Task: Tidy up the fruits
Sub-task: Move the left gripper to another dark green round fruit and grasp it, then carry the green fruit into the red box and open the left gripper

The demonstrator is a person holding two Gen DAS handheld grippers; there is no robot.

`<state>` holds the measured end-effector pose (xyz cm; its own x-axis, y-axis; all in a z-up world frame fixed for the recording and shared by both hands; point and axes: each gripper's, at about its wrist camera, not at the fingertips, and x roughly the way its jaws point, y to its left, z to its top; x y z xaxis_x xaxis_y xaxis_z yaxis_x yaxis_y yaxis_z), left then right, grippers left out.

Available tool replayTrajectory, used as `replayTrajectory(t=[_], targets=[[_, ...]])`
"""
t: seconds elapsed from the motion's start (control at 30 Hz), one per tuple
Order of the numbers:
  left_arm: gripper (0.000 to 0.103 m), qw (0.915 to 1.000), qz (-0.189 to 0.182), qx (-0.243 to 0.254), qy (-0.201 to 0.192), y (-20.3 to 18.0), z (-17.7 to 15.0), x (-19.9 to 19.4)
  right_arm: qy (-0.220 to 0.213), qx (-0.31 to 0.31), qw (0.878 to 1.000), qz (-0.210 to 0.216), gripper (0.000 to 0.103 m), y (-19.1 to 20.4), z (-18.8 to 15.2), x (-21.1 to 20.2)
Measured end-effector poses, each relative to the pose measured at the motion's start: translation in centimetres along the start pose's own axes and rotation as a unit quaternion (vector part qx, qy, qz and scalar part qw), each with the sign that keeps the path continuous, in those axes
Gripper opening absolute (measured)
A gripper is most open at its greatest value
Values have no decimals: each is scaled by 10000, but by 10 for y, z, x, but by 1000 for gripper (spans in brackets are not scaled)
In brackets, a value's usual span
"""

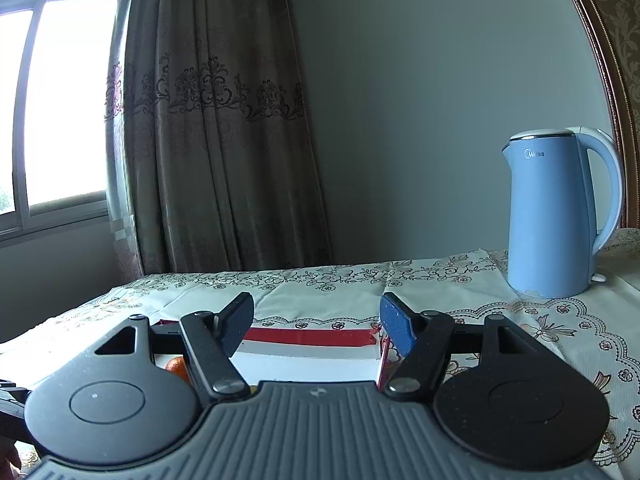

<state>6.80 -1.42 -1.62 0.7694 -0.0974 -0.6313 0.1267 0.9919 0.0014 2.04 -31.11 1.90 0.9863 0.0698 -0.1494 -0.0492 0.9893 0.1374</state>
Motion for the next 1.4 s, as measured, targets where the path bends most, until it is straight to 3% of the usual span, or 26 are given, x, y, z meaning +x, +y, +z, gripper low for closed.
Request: replayTrajectory(t=[0.17, 0.37, 0.43, 1.07, 1.4], targets=[[78, 9999, -31, 133, -30, -7, 0, -4, 2, -9, 10000, -25, 69, 0, 0, 1], [48, 9995, -226, 220, 4, -14, 2, -8, 20, -41, 10000, -48, 69, 1, -2, 3], [32, 9993, -286, 237, 27, -16, 2, -8, 22, -41, 10000, -55, 69, 2, -2, 3], [30, 9997, -17, 218, -126, -12, -1, -14, 44, -76, 9999, -80, 69, 2, -5, 4], [30, 9966, 104, 276, -774, -13, 14, -47, 29, -75, 9999, -85, 69, 3, -6, 4]])
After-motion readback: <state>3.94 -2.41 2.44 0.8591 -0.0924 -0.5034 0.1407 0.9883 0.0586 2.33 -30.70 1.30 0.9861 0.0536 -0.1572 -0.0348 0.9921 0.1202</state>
